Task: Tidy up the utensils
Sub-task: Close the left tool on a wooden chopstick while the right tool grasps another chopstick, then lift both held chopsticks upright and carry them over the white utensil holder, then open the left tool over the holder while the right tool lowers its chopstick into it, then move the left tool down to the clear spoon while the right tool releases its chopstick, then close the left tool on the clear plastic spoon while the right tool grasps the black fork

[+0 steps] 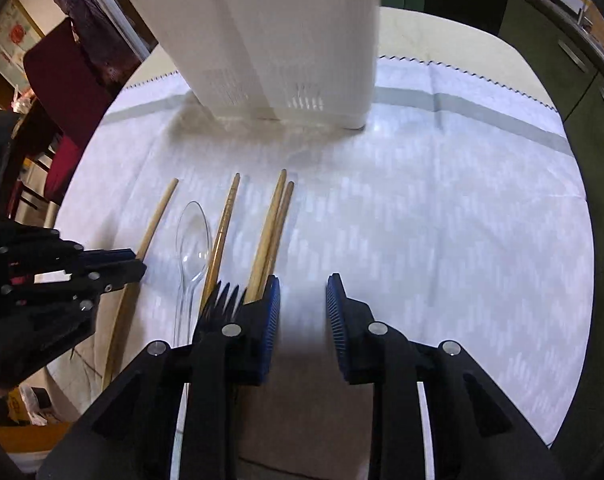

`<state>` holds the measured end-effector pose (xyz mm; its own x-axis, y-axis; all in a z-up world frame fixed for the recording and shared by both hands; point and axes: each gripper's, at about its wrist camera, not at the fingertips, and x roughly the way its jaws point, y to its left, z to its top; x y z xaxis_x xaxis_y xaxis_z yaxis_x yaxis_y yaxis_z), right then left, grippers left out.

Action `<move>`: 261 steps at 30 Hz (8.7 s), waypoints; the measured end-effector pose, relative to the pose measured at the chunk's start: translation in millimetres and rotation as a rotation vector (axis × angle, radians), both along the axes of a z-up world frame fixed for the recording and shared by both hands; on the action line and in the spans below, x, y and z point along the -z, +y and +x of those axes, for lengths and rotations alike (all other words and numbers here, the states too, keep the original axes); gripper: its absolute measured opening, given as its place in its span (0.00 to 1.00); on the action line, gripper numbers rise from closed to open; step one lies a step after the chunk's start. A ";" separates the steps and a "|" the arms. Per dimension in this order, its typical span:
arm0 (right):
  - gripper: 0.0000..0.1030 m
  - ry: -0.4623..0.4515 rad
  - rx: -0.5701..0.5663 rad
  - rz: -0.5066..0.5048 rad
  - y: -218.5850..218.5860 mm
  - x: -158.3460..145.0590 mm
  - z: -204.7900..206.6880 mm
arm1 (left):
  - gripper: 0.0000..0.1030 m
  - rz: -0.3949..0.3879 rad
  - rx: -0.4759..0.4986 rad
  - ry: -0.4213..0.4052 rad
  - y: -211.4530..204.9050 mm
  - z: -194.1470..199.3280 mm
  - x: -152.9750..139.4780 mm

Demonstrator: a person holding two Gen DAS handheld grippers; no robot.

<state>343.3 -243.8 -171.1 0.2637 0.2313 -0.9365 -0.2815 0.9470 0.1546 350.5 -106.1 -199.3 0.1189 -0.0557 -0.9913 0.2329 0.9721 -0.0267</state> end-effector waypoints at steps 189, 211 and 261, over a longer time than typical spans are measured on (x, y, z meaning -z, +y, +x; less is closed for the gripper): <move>0.36 -0.358 0.079 0.213 -94.5 -106.9 -71.9 | 0.33 -0.103 -0.183 -0.028 -6.7 -11.2 -19.2; 0.26 -0.007 -0.148 0.193 4.1 -25.9 -58.0 | 0.22 -0.005 -0.080 -0.009 24.1 -26.7 -13.9; 0.09 -0.019 -0.164 -0.053 55.9 14.2 -36.8 | 0.20 -0.011 -0.016 0.021 44.5 -33.7 -16.5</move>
<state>306.5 -187.9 -185.3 0.2442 0.2226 -0.9438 -0.4350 0.8950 0.0985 316.9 -61.5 -182.8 0.0995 -0.0645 -0.9929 0.2163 0.9754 -0.0417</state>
